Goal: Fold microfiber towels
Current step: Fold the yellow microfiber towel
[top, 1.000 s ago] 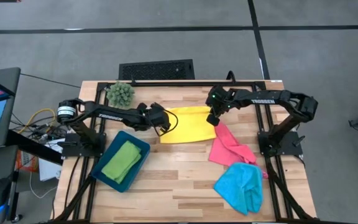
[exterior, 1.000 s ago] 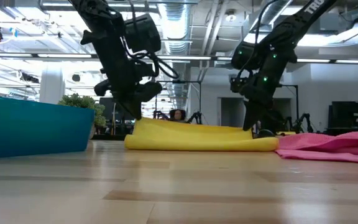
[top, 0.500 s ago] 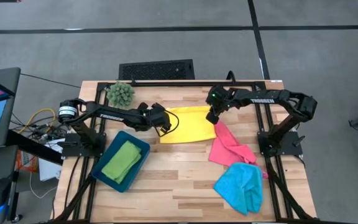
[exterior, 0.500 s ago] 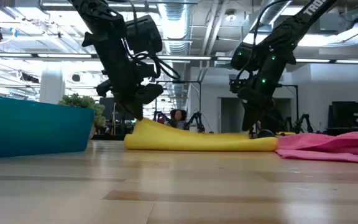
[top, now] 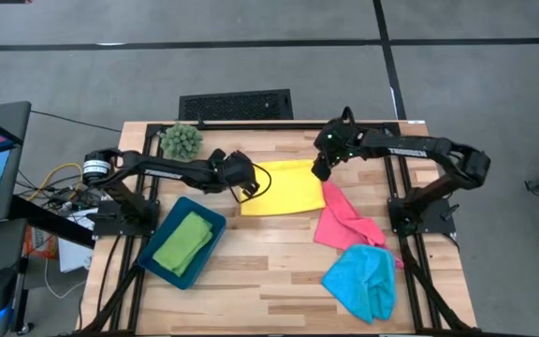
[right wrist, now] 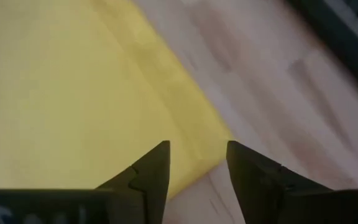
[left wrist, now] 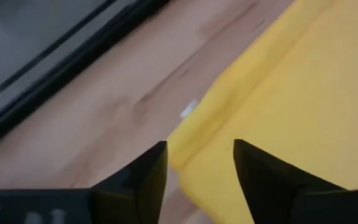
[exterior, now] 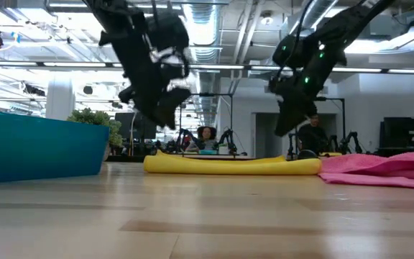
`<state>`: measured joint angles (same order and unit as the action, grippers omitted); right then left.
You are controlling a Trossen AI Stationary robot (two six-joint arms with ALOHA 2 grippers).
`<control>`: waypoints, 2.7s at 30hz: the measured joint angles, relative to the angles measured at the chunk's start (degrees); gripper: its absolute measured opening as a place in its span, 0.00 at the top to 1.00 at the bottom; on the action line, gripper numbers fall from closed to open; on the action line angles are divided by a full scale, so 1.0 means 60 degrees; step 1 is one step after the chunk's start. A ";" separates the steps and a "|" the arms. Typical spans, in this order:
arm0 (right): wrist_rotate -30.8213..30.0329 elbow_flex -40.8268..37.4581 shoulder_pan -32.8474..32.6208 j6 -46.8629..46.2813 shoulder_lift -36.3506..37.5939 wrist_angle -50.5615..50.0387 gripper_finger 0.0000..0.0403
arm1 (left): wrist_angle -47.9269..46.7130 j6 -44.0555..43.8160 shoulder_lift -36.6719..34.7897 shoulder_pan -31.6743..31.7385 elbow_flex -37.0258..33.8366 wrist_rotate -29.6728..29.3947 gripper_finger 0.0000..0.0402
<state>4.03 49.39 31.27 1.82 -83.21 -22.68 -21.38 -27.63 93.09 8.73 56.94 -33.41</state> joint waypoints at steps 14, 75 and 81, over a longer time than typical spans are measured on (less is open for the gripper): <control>0.1699 -0.0029 -0.1471 0.1669 0.3183 -0.2229 0.56 | 0.0254 0.2028 -0.2493 -0.1310 -0.0340 0.4598 0.60; 0.0406 -0.3095 -0.3996 0.2204 -0.0393 0.2572 0.56 | 0.2823 0.2528 0.0121 -0.2940 -0.2458 0.1784 0.61; 0.0433 -0.3091 -0.4007 0.2040 -0.0392 0.2583 0.56 | 0.2909 0.2629 0.0603 -0.2940 -0.2411 0.2486 0.61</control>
<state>6.63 30.84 7.22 14.06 -85.56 -7.18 -3.93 -11.85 96.71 -8.91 42.48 -18.49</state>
